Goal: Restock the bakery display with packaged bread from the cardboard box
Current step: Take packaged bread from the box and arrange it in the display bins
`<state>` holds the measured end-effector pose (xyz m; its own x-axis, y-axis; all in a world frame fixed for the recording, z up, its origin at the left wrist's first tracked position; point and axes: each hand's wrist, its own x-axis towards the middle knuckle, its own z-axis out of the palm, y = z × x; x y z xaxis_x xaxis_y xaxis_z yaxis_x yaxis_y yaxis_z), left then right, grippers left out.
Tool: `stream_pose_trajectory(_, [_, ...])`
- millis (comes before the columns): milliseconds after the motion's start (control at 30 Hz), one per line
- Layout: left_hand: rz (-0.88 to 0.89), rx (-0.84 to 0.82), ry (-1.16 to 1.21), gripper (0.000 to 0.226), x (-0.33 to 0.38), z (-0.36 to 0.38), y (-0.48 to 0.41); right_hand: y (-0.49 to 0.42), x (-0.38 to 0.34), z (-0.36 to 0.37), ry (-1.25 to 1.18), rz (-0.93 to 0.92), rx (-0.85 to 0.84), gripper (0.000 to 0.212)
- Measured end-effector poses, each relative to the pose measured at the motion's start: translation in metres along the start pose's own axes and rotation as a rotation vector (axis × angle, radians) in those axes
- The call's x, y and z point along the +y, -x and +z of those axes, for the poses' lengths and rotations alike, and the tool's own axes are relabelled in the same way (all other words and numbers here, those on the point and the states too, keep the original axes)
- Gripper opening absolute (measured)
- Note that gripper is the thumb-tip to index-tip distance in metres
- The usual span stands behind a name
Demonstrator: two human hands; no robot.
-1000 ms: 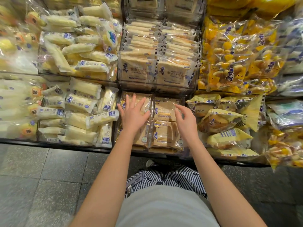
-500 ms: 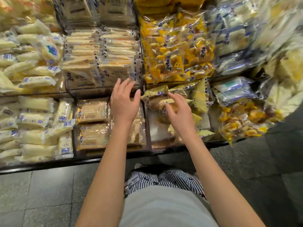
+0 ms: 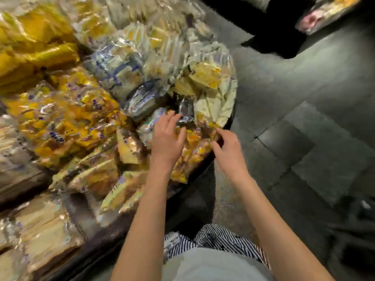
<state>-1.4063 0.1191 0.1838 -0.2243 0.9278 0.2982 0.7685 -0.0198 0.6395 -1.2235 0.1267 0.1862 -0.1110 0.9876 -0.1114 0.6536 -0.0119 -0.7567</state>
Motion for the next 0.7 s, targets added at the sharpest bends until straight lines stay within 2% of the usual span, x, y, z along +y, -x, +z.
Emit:
stream_pose_trajectory(233, [0.276, -0.281, 0.127, 0.052, 0.125, 0.125, -0.033, 0.003, 0.090, -0.116, -0.043, 0.278, 0.267, 0.047])
stream_pose_trajectory(400, [0.471, -0.458, 0.166, 0.041, 0.206, 0.209, -0.030, 0.033, 0.150, -0.178, -0.070, 0.477, 0.453, 0.047])
stream_pose_trajectory(533, [0.603, -0.619, 0.203, 0.042, 0.266, 0.265, -0.025, 0.048, 0.199, -0.217, -0.103, 0.603, 0.587, 0.047])
stream_pose_trajectory(700, [0.684, -0.803, 0.189, 0.042, 0.330, 0.341, -0.034, 0.044, 0.259, -0.265, -0.099, 0.733, 0.655, 0.048])
